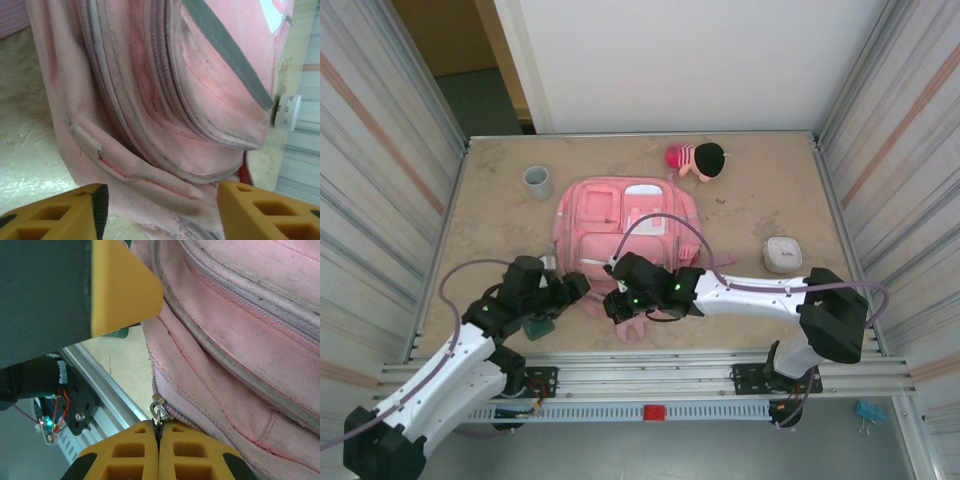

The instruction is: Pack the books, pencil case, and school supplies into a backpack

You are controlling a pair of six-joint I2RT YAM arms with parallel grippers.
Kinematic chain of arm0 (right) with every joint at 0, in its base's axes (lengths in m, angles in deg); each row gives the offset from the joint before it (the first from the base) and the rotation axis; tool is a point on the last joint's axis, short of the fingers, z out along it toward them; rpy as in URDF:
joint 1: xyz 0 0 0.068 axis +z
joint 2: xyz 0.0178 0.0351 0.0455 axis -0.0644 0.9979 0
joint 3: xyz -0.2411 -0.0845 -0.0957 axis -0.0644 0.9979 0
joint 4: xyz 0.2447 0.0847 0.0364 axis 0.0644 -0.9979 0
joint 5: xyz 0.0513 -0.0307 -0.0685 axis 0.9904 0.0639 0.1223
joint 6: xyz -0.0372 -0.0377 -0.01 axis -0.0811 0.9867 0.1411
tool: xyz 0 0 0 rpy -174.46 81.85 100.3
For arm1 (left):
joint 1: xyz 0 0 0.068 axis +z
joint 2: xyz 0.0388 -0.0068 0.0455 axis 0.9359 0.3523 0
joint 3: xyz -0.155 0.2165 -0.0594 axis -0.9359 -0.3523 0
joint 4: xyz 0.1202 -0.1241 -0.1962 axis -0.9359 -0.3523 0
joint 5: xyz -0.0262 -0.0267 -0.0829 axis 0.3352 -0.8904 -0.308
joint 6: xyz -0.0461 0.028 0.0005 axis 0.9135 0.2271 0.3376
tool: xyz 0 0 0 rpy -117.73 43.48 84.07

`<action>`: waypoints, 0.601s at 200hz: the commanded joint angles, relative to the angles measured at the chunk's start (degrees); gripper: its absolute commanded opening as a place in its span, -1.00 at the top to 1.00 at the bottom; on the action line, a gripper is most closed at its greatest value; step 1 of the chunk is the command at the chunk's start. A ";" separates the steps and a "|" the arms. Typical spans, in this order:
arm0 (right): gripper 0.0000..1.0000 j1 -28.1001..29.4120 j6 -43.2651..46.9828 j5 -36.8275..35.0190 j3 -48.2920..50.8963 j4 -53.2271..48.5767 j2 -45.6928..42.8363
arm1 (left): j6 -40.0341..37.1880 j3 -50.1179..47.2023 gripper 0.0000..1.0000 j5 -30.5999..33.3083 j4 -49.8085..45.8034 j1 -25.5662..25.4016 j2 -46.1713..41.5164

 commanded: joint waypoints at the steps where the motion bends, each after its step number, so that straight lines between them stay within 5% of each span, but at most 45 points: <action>1: 1.00 -0.29 -0.52 2.11 -2.36 3.06 -0.17 | 0.84 -0.82 0.24 1.79 4.52 -0.32 0.45; 28: 1.00 -0.85 -0.57 2.12 -0.98 1.18 -1.93 | -3.35 0.81 1.00 7.68 0.65 0.27 0.19; 120: 1.00 -16.28 2.15 6.78 15.16 -10.84 -21.87 | -16.21 6.51 1.00 13.24 -9.60 6.49 -0.26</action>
